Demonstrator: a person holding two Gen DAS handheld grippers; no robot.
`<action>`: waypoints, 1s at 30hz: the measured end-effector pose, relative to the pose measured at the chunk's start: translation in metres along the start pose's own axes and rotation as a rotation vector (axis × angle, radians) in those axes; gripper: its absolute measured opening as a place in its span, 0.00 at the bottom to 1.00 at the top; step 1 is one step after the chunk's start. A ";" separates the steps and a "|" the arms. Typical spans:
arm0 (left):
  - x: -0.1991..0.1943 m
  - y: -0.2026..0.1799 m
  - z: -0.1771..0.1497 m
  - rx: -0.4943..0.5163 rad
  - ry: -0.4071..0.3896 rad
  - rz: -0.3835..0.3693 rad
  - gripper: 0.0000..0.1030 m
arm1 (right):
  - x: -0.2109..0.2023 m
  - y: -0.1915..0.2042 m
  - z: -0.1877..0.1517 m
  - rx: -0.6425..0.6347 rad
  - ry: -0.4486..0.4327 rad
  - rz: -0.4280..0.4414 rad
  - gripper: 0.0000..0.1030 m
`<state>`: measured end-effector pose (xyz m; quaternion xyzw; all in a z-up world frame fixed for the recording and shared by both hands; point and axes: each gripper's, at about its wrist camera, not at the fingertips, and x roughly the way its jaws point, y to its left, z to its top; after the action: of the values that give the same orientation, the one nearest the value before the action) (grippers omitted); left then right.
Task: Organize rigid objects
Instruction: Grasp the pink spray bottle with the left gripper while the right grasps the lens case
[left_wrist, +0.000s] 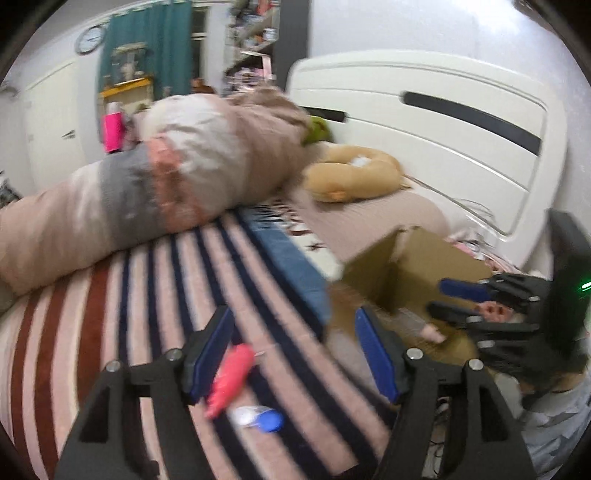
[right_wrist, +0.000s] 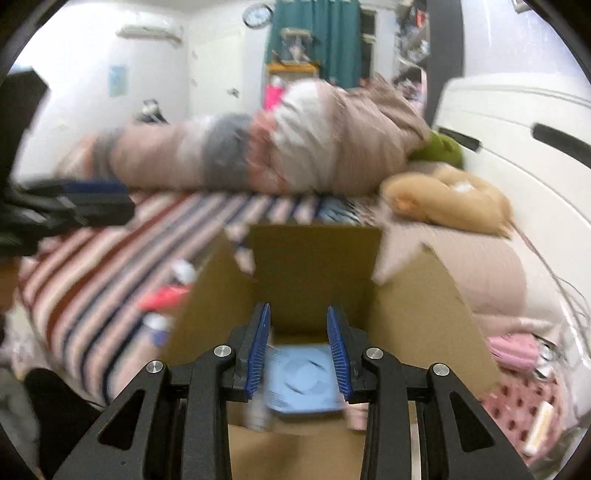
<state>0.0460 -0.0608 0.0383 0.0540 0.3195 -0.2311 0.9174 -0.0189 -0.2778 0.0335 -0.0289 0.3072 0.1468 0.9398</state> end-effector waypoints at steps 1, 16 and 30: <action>-0.004 0.011 -0.005 -0.021 -0.001 0.011 0.63 | -0.003 0.011 0.005 -0.007 -0.013 0.040 0.28; 0.085 0.114 -0.104 -0.157 0.175 -0.035 0.63 | 0.112 0.138 -0.017 -0.178 0.276 0.238 0.35; 0.157 0.093 -0.117 -0.142 0.267 -0.160 0.27 | 0.191 0.125 -0.053 -0.208 0.358 0.246 0.26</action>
<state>0.1307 -0.0104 -0.1546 -0.0063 0.4571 -0.2709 0.8471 0.0609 -0.1166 -0.1174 -0.1137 0.4532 0.2835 0.8375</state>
